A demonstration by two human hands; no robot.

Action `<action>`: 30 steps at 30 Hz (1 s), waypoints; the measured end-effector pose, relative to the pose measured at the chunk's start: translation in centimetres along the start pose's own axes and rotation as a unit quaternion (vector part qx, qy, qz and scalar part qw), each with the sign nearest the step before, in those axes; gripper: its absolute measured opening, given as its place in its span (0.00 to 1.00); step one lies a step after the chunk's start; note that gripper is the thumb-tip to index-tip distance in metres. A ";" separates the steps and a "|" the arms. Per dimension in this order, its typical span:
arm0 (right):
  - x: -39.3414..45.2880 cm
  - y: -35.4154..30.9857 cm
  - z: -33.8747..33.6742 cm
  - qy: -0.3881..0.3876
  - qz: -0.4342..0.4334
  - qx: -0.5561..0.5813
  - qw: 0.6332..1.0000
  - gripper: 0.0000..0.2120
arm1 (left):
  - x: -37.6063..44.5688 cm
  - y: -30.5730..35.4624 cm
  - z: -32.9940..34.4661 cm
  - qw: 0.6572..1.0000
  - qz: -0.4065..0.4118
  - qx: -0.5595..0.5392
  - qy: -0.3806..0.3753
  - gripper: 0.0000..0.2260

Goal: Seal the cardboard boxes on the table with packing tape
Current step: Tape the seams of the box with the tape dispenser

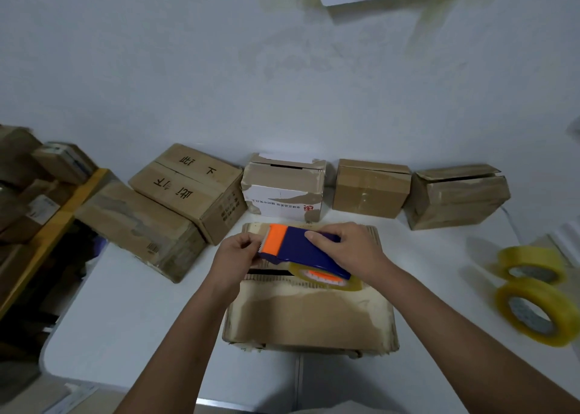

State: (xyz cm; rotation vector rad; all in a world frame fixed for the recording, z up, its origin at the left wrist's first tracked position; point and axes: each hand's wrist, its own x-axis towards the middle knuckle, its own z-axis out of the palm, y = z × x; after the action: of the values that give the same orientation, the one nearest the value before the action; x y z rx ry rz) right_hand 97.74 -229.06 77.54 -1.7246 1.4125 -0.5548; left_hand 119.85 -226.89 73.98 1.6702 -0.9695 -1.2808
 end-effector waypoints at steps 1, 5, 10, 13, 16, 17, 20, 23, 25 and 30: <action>0.1 -0.2 -0.1 -0.005 0.000 -0.006 1.000 0.19 | 0.0 0.0 -0.1 1.000 0.004 -0.007 0.003 0.10; 0.4 -0.9 -0.8 -0.029 0.014 -0.034 0.999 0.19 | 0.2 0.2 -2.1 0.998 0.012 -0.048 0.026 0.09; 0.5 -0.7 -1.7 -0.081 0.041 -0.045 0.995 0.21 | 0.8 -1.0 -7.6 0.992 -0.013 -0.068 0.105 0.07; 0.5 -0.9 -1.8 -0.122 0.047 -0.093 0.987 0.20 | 0.7 -2.4 -10.0 0.991 -0.038 -0.065 0.107 0.07; 1.1 -1.1 -2.0 -0.163 0.045 -0.138 0.976 0.23 | 0.5 -3.2 -10.6 0.992 -0.060 -0.085 0.069 0.07; 1.3 -1.2 -2.1 -0.174 0.047 -0.148 0.972 0.23 | 0.5 -3.3 -10.6 0.992 -0.063 -0.095 0.061 0.06; 1.5 -1.3 -2.1 -0.185 0.053 -0.153 0.969 0.23 | 0.5 -3.6 -10.7 0.990 -0.063 -0.116 0.051 0.07; 1.4 -1.6 -2.0 -0.182 0.059 -0.143 0.971 0.23 | 0.6 -3.6 -10.5 0.984 -0.076 -0.150 0.057 0.09; 1.5 -1.6 -2.1 -0.192 0.058 -0.142 0.969 0.24 | 0.5 -3.4 -10.3 0.981 -0.092 -0.164 0.053 0.12; 1.6 -2.8 -3.8 -0.205 0.076 -0.109 0.970 0.18 | 0.5 -3.4 -9.9 0.984 -0.050 -0.158 0.062 0.05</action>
State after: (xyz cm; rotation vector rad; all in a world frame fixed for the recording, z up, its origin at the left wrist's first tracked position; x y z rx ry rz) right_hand 96.93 -231.64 81.66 -1.7550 1.3234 0.0482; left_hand 129.99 -224.66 72.35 1.5426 -0.5788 -1.3037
